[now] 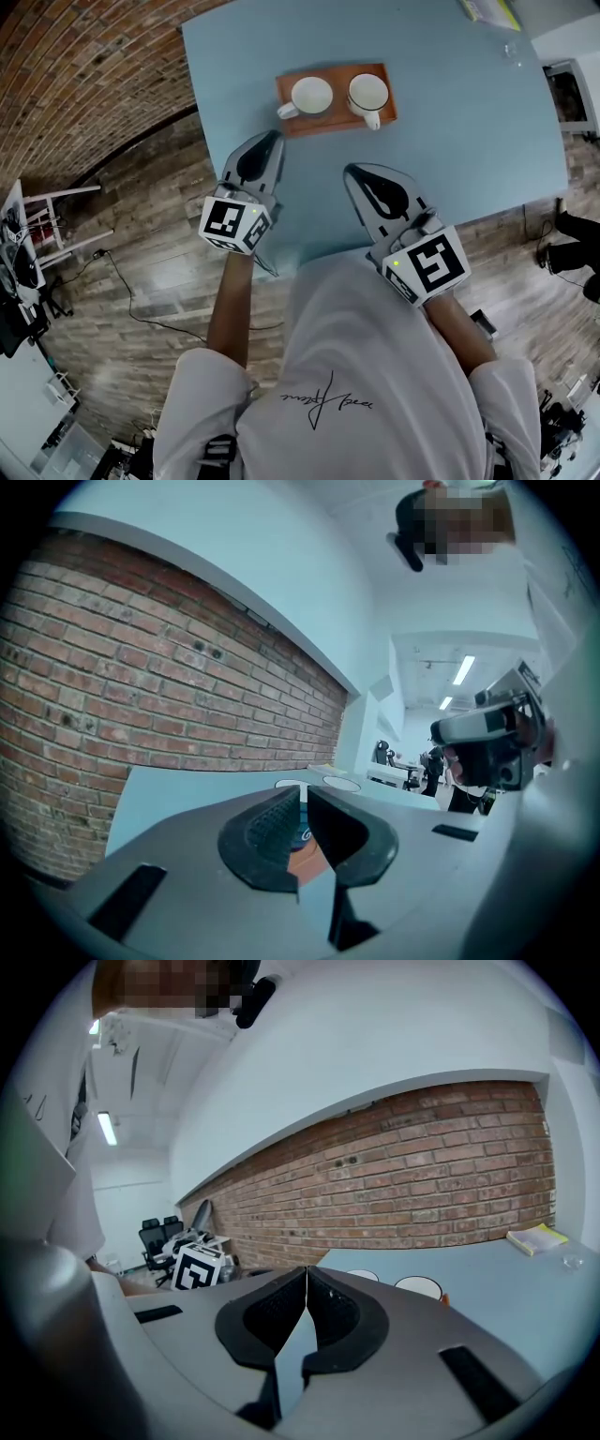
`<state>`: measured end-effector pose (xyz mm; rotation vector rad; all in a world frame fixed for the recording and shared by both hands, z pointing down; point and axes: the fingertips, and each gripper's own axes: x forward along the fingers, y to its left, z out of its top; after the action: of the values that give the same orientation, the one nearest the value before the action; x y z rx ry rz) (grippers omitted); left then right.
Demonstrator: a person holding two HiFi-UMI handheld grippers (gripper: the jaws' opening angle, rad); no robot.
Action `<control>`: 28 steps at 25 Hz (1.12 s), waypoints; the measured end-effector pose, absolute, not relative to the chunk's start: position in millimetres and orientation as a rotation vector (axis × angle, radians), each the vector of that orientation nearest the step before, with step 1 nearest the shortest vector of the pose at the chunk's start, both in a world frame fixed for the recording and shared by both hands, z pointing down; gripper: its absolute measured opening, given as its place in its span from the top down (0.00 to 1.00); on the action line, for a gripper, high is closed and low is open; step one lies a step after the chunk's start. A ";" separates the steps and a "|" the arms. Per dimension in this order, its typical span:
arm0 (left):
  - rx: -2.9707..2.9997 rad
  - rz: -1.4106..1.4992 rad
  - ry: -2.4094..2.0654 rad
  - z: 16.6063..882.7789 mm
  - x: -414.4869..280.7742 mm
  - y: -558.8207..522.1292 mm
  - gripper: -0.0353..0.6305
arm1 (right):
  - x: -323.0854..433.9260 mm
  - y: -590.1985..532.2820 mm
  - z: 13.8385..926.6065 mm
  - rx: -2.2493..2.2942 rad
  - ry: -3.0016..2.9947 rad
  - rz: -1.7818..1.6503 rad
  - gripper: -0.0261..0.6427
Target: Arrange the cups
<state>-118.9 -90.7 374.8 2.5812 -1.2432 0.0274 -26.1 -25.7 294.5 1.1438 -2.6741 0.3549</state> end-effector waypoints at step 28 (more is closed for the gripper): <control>2.755 0.243 -0.932 435.9 -108.0 -136.1 0.72 | -56.7 -46.9 326.4 1.049 -2.644 0.466 0.93</control>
<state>-108.0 -136.1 435.9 2.7546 -0.9324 0.2434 -56.7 -46.9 326.4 1.0488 -2.6436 0.4657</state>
